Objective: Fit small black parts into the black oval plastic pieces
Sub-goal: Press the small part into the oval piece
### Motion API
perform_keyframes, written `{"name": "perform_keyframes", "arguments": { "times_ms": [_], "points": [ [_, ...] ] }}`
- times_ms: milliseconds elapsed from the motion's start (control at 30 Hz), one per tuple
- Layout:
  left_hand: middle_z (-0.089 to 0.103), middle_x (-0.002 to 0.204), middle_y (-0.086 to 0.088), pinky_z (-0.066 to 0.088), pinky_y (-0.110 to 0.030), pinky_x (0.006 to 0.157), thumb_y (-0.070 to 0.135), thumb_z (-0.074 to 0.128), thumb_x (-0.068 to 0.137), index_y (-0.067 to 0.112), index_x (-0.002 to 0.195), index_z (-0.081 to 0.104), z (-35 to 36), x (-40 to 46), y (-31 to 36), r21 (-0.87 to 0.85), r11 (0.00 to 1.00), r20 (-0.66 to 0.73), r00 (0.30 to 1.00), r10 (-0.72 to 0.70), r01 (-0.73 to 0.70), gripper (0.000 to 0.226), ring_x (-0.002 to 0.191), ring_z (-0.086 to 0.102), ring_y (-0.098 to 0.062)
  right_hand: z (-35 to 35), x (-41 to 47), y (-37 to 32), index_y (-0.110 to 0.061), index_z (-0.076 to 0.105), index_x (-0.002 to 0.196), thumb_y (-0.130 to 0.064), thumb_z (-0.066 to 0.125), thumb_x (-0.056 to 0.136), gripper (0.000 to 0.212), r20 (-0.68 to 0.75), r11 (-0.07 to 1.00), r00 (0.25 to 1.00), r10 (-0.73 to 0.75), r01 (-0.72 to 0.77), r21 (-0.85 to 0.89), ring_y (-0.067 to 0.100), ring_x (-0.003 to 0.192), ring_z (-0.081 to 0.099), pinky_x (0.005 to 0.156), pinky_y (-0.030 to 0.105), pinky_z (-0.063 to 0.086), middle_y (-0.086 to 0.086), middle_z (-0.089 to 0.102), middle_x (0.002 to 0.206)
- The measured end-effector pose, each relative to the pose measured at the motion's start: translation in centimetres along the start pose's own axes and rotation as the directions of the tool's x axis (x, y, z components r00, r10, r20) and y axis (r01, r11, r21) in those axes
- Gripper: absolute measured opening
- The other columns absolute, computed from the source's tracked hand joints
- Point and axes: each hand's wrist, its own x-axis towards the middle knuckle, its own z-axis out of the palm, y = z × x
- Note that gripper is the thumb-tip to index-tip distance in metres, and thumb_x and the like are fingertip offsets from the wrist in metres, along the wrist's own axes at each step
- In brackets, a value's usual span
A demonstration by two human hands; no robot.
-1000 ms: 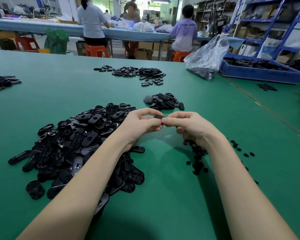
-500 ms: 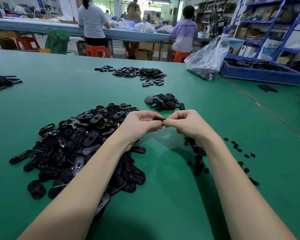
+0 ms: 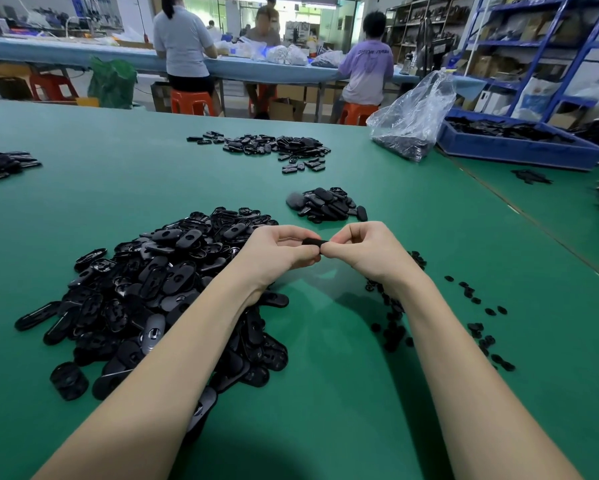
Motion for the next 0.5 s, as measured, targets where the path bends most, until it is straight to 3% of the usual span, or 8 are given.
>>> {"name": "perform_keyframes", "arguments": {
  "times_ms": [133,333,433,500],
  "points": [
    [0.076,0.094,-0.018,0.059,-0.020,0.078,-0.006,0.069,0.089,0.003,0.097,0.071,0.30,0.05,0.00,0.032,0.999,-0.022,1.000,-0.011,0.012,0.013,0.079,0.073,-0.016,-0.05,-0.10,-0.19,-0.020,0.066,0.073,-0.028,0.081,0.076,0.018,-0.021,0.999,0.999,-0.030,0.029,-0.043,0.001,0.041,0.040,0.043,0.012,0.032,-0.017,0.047,0.047],
    [0.076,0.081,-0.010,0.055,-0.014,0.068,-0.004,0.072,0.087,0.007,0.093,0.072,0.68,0.09,-0.24,0.069,0.998,-0.097,0.995,0.018,-0.011,0.012,0.068,0.072,-0.010,0.50,-0.08,-0.24,-0.023,0.067,0.074,-0.035,0.083,0.073,0.020,-0.075,0.995,0.996,-0.055,0.049,-0.084,-0.001,0.044,0.046,0.055,0.021,0.041,-0.018,0.056,0.050],
    [0.075,0.083,-0.014,0.057,-0.018,0.072,-0.005,0.072,0.086,0.006,0.095,0.069,0.51,0.21,-0.34,-0.015,1.000,-0.125,0.992,0.012,-0.014,0.014,0.068,0.070,-0.014,0.06,-0.17,-0.10,-0.029,0.070,0.083,-0.027,0.081,0.080,0.011,-0.053,0.984,0.985,-0.164,0.160,-0.074,-0.003,0.049,0.051,0.052,0.014,0.042,-0.018,0.066,0.065],
    [0.076,0.086,-0.015,0.058,-0.019,0.073,-0.004,0.072,0.085,0.007,0.099,0.068,0.32,0.32,-0.38,-0.060,0.998,-0.146,0.989,-0.012,0.003,0.018,0.068,0.071,-0.015,-0.07,-0.19,0.01,-0.036,0.070,0.089,-0.026,0.080,0.080,0.017,-0.022,0.958,0.967,-0.254,0.248,-0.144,0.000,0.047,0.049,0.053,0.019,0.045,-0.020,0.070,0.073]
  ]
}}
